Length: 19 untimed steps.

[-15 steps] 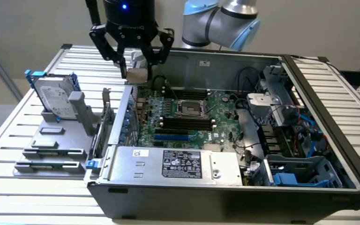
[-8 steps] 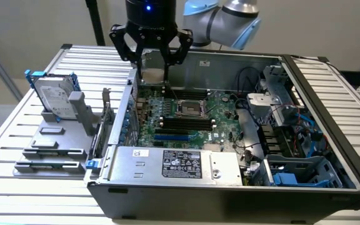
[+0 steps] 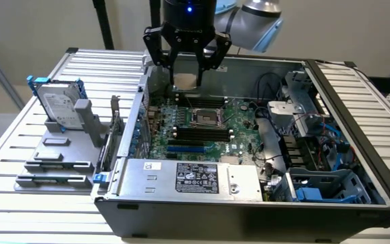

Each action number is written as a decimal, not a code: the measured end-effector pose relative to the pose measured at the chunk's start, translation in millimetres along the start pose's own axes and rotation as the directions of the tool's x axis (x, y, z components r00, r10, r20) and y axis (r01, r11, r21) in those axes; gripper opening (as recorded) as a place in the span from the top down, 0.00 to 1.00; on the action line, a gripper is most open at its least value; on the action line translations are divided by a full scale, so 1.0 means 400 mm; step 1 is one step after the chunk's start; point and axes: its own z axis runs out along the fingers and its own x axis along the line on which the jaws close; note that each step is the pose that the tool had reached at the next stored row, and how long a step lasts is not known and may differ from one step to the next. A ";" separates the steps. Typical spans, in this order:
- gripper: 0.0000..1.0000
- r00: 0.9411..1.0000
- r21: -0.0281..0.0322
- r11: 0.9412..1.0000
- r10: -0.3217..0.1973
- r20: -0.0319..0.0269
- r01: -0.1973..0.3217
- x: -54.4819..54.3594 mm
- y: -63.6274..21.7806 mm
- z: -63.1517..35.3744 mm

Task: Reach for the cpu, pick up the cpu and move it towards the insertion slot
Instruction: 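Pick up the cpu and move it towards the insertion slot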

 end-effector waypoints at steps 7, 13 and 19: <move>0.46 1.000 0.000 1.000 0.000 0.000 0.000 -0.050 0.051 0.011; 0.46 1.000 0.000 1.000 0.000 0.000 0.000 -0.085 0.102 0.020; 0.46 1.000 0.000 1.000 0.000 0.000 0.000 -0.116 0.148 0.030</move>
